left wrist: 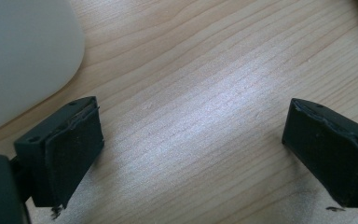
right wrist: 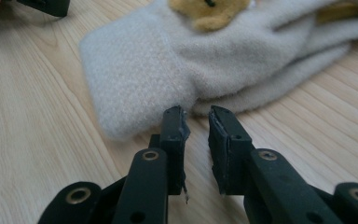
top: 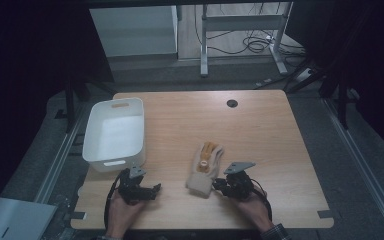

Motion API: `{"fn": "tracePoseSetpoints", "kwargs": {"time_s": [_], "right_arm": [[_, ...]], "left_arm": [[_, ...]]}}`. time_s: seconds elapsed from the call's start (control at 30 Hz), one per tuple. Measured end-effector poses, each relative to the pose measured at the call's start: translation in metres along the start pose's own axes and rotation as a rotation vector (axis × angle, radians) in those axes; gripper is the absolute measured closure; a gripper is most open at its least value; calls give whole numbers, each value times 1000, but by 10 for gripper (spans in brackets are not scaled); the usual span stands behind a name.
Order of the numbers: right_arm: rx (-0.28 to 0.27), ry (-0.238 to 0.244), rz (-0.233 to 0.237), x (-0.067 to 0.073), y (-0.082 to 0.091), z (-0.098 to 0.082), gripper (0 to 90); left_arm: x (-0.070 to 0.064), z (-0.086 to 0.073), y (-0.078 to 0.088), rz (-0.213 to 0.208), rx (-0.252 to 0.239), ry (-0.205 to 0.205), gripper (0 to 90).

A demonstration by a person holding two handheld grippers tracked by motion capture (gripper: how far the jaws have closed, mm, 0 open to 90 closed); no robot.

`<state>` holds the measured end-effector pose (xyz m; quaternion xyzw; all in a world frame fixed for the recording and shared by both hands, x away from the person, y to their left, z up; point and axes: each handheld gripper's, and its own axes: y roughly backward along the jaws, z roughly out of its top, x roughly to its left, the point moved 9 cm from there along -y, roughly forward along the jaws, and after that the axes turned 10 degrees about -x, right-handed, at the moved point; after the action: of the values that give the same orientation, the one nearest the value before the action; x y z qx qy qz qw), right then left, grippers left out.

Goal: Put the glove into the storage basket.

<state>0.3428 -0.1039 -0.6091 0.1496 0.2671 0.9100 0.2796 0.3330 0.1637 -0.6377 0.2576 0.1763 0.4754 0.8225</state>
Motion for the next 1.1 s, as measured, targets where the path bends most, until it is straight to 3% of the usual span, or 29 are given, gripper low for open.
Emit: {"fn": "tracePoseSetpoints", "kwargs": {"time_s": [0.6,0.87,1.1], "right_arm": [[0,48,10,21,-42,21,746],[-20,43,-21,8,-24,20,710],[-30,17,-82,-17,-2,12,672]], "left_arm": [[0,1,-2,-3,2,3,34],[0,1,-2,-6,6,-1,28],[-5,1,-3,-36,9,-24,16]]}}
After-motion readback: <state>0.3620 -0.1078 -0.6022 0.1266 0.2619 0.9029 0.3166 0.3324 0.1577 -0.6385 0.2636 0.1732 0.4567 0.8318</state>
